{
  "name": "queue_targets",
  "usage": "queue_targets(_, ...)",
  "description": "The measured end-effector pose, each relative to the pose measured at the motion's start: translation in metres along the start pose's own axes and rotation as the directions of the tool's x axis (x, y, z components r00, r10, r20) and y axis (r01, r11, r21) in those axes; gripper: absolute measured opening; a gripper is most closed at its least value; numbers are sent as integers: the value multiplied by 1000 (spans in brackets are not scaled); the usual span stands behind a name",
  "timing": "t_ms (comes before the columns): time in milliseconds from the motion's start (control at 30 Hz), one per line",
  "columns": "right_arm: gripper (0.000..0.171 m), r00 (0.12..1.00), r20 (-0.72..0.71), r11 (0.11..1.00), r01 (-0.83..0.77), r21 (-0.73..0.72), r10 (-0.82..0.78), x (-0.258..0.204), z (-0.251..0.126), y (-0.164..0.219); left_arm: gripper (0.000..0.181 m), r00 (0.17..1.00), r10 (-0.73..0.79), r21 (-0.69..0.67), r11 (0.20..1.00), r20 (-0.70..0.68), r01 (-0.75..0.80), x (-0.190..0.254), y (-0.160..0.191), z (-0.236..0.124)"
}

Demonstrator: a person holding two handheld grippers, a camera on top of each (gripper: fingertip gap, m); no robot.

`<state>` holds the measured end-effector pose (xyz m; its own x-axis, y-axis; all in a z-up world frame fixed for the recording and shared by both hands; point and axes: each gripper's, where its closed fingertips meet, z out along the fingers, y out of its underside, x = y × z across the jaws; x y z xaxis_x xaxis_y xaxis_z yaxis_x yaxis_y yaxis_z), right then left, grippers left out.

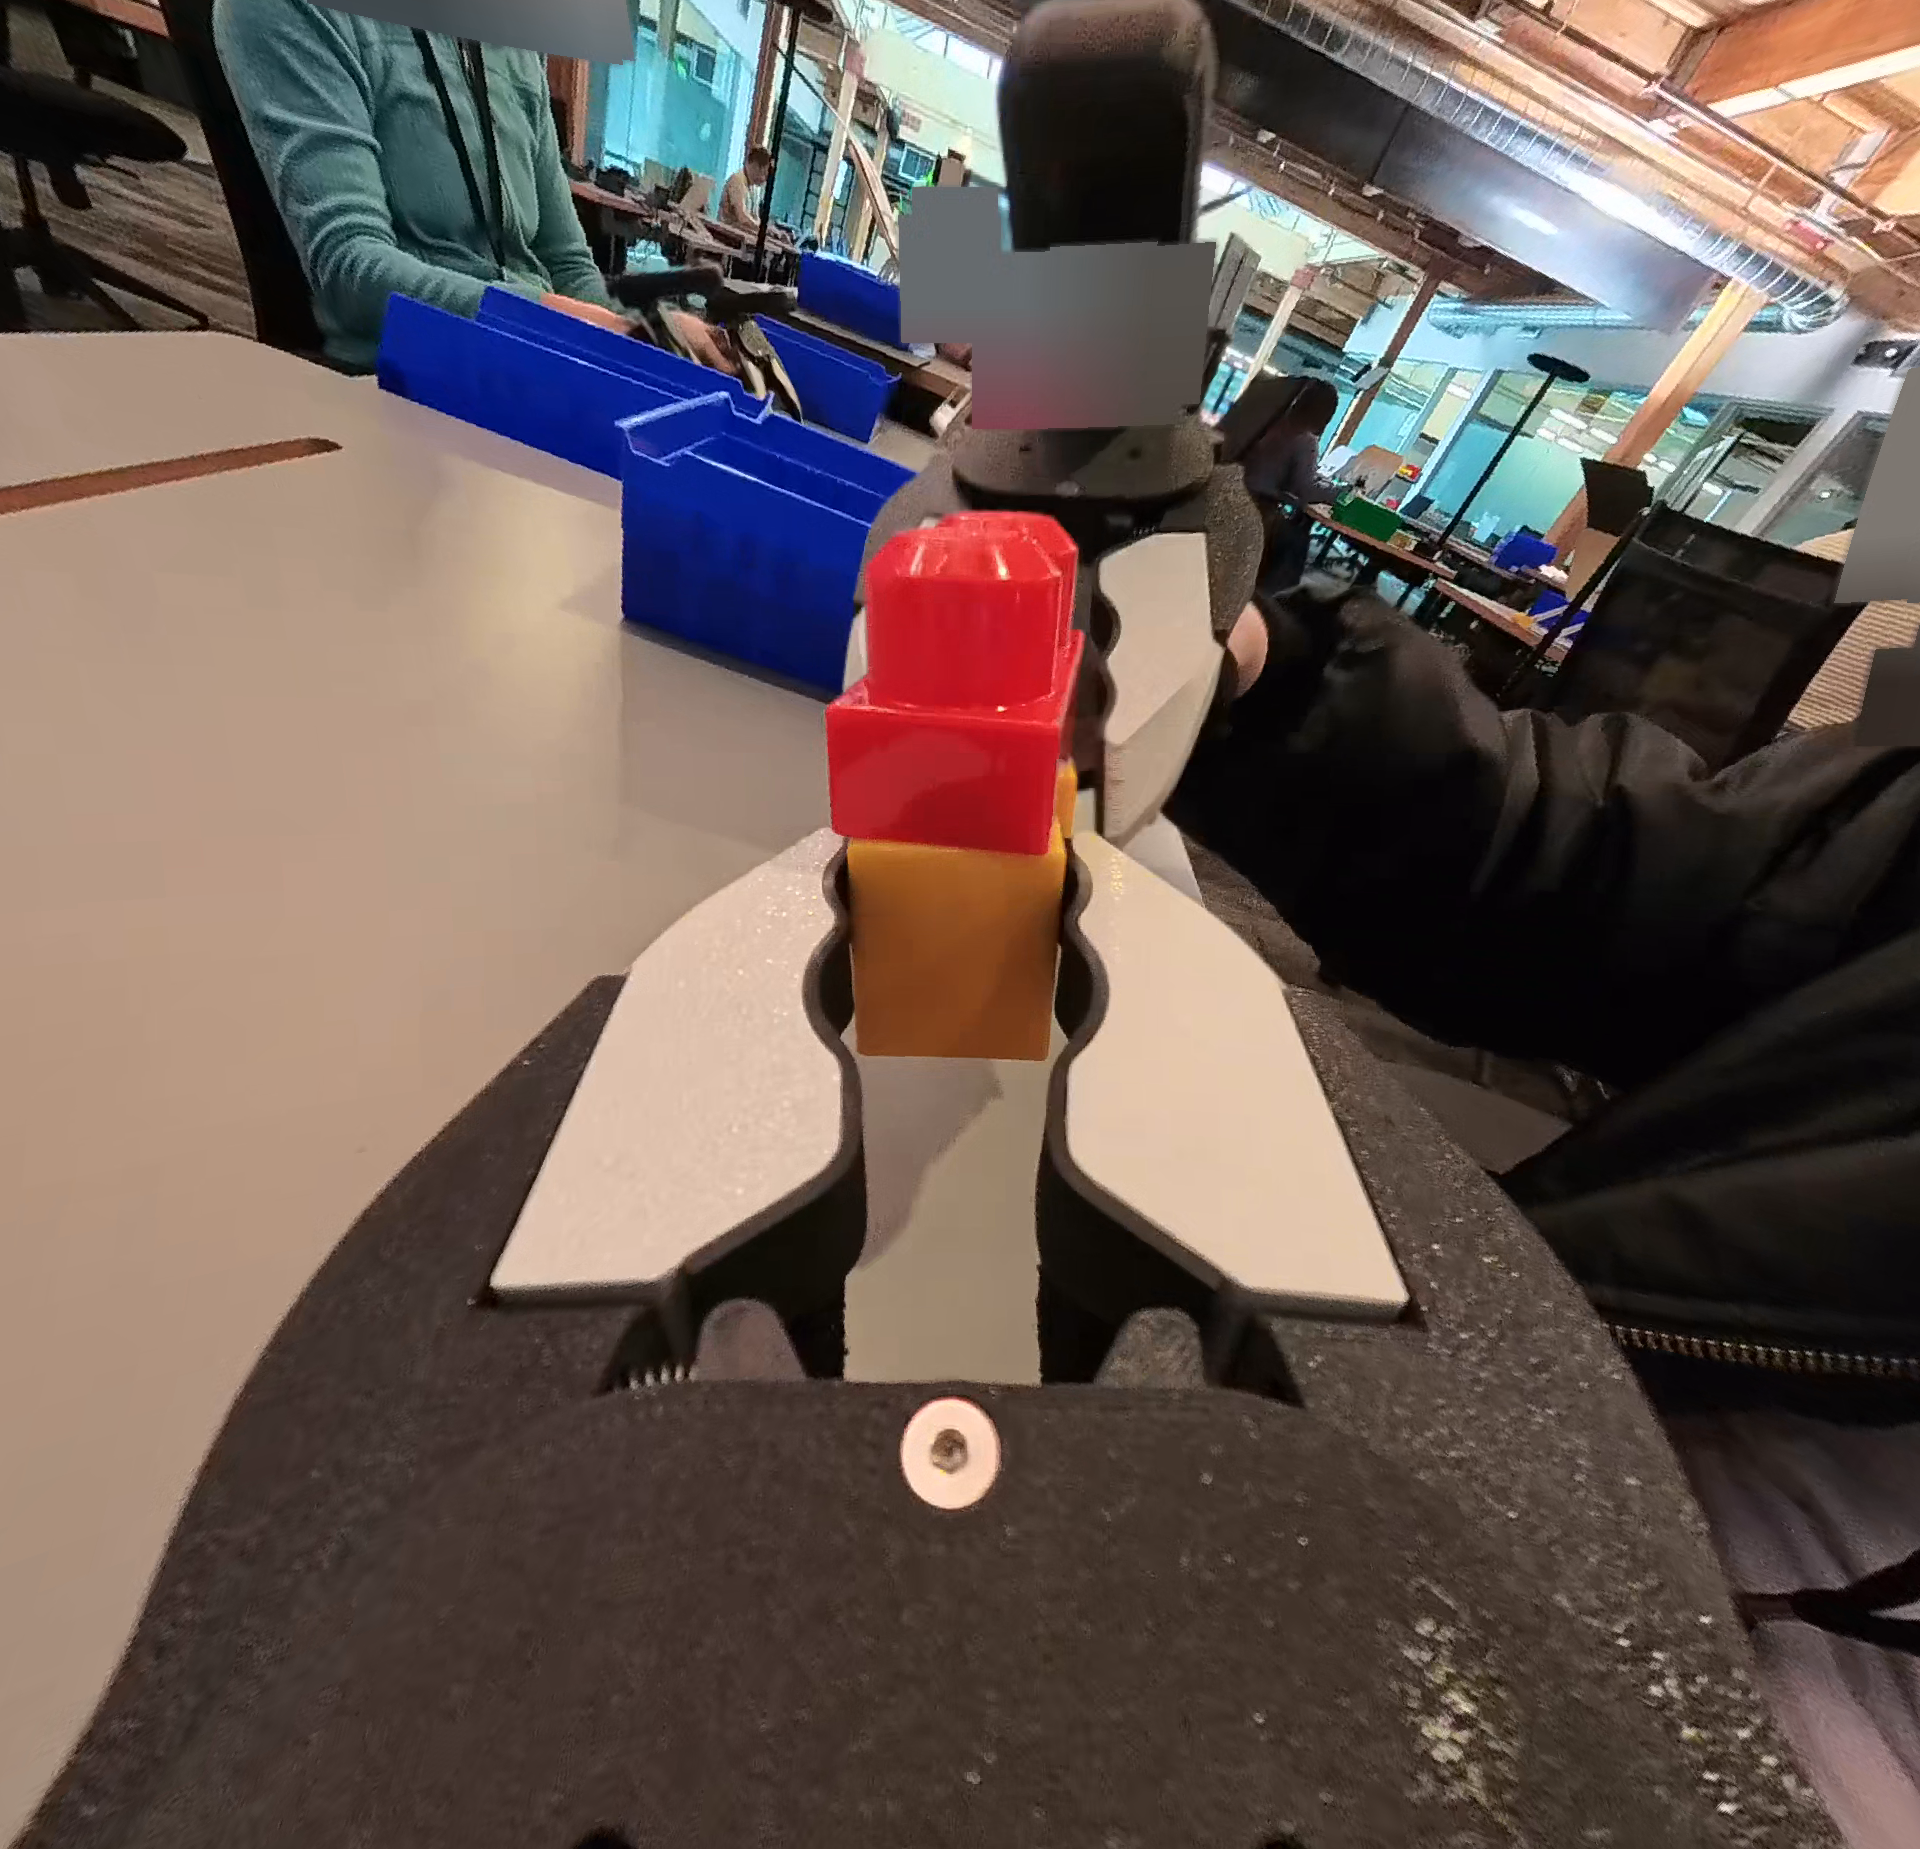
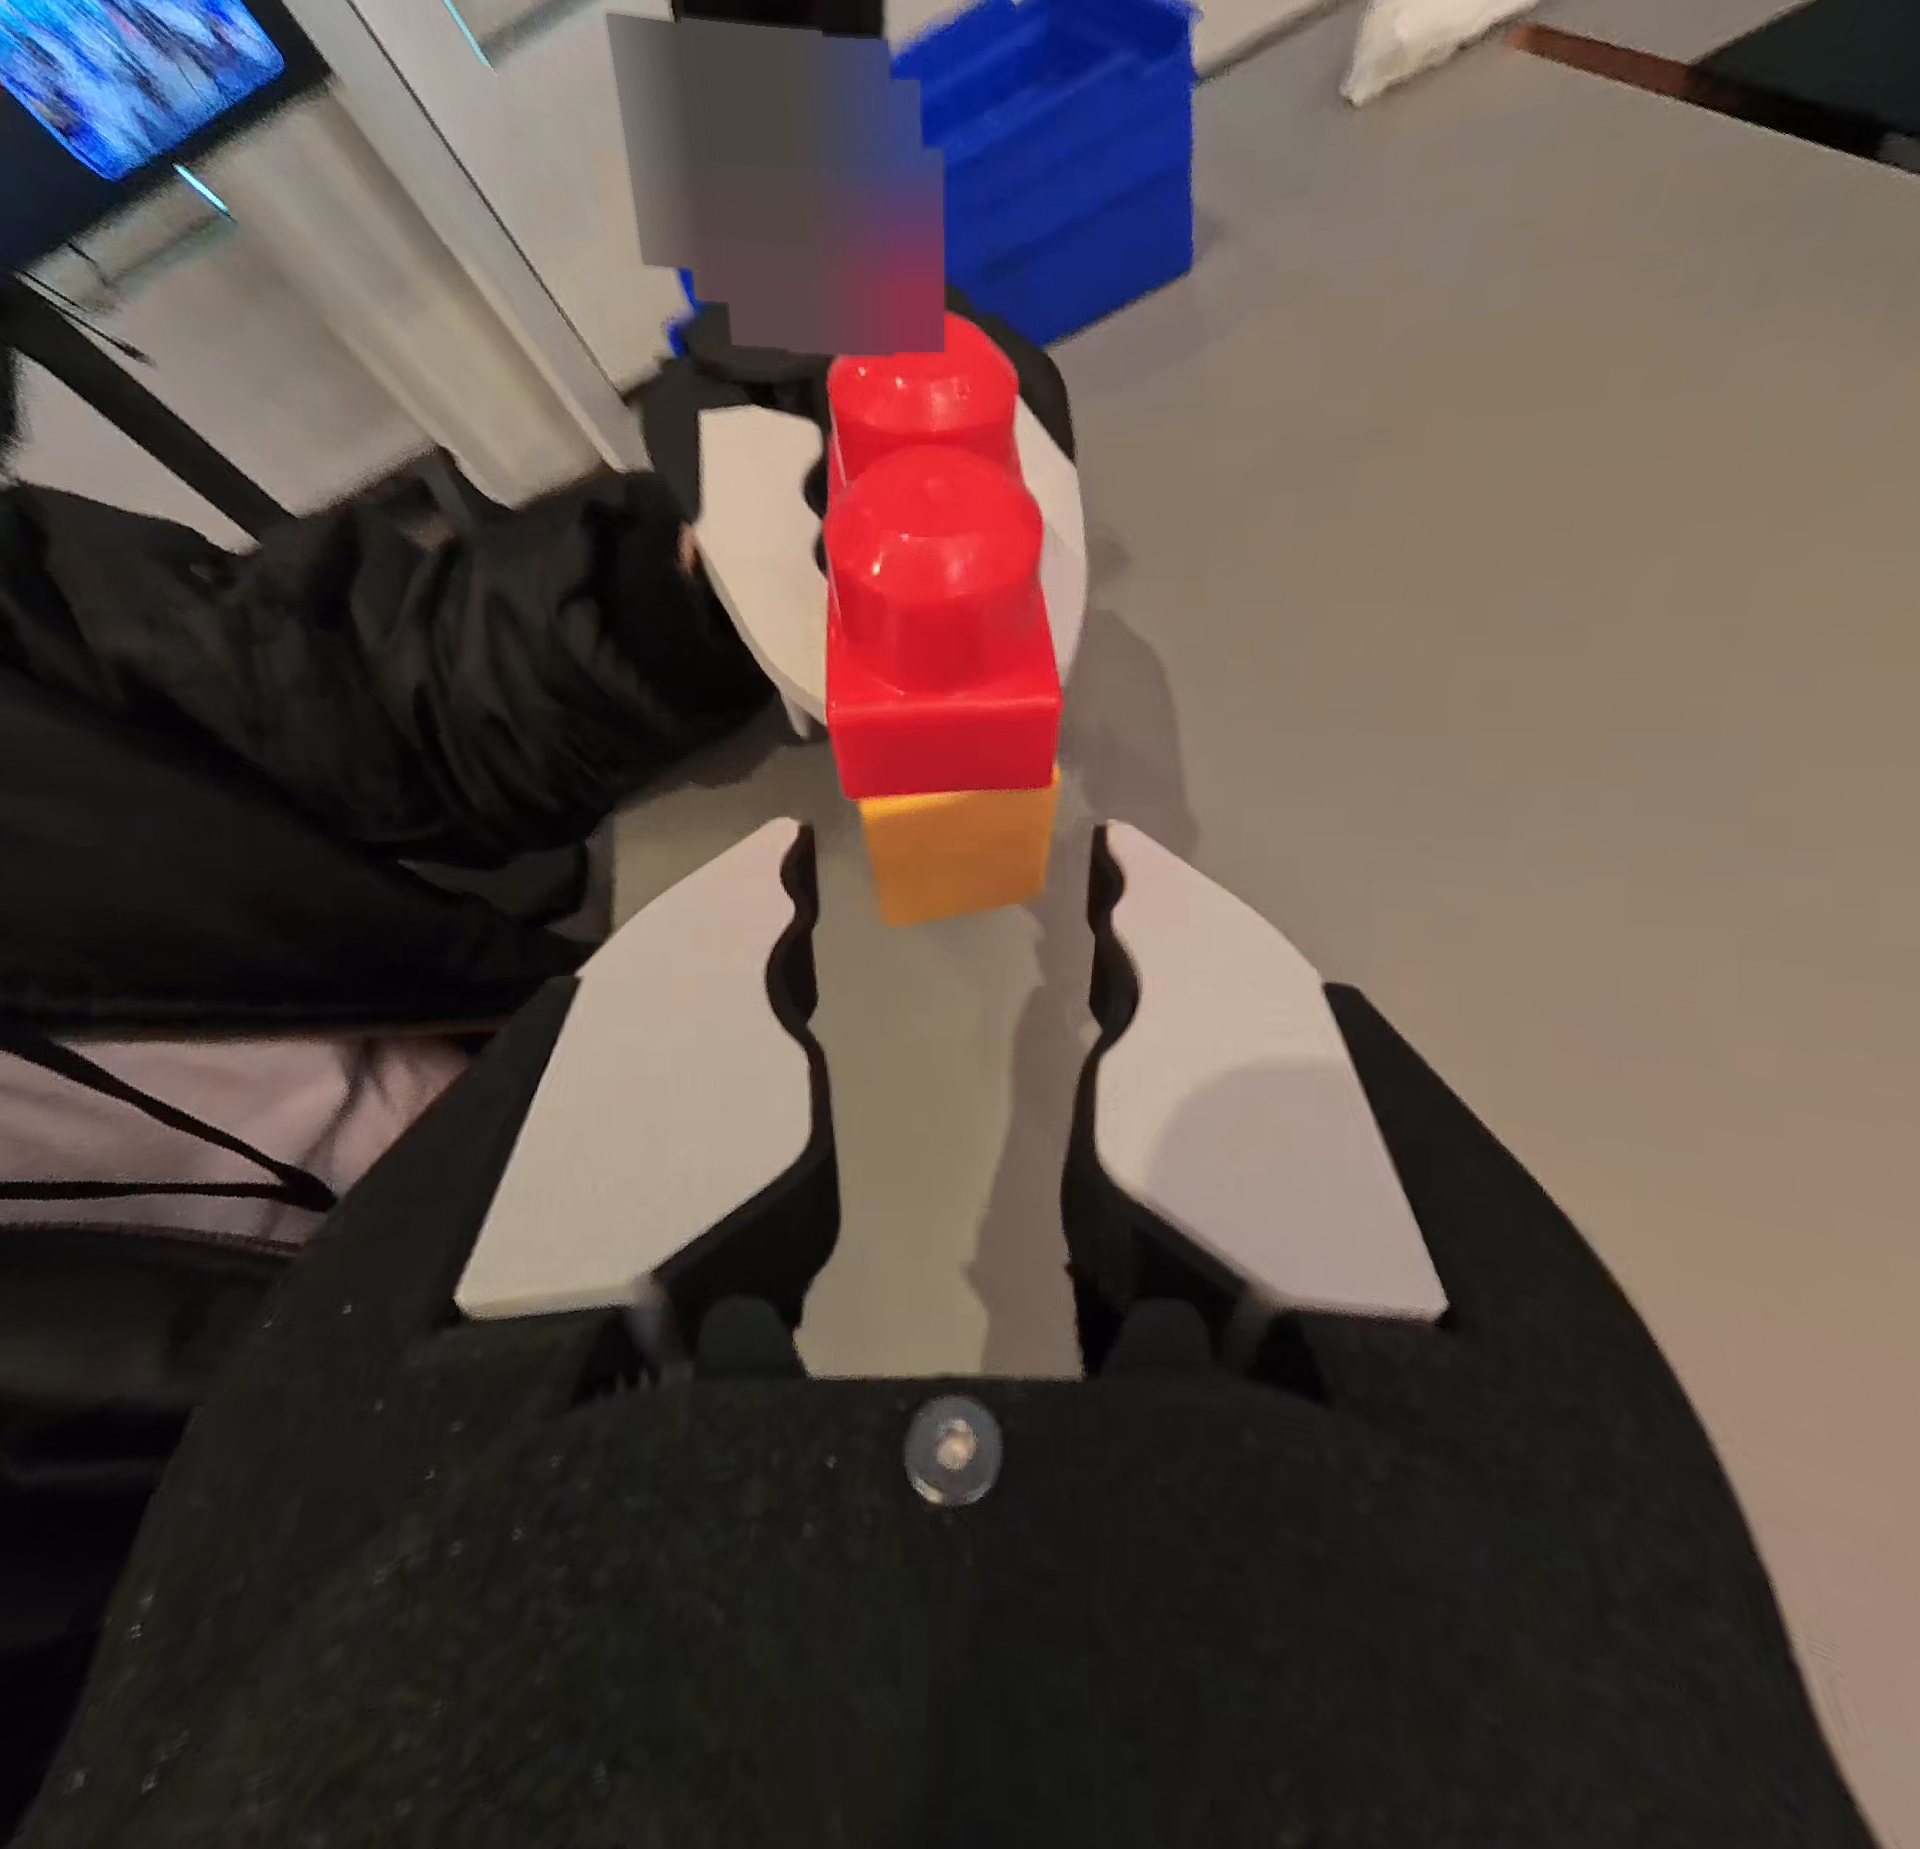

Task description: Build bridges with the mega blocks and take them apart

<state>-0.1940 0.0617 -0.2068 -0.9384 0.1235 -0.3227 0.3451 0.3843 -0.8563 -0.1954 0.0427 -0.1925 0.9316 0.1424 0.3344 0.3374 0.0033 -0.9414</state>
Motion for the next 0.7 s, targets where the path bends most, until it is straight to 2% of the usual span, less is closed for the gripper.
queue_targets(100,51,997,63,995,-58,80,53,-6,8,-3,36,999,-27,22,999,-32,28,5,-3,1)
queue_targets(133,38,997,67,995,-51,91,45,-7,11,-3,36,998,-37,21,999,-47,38,6,-2,1)
queue_targets(233,36,999,53,993,9,117,-15,-9,11,-4,36,996,-46,24,999,-73,48,8,-2,1)
queue_targets(700,36,994,105,996,-43,79,35,-17,11,-1,36,984,-101,34,994,-149,108,15,-5,-2)
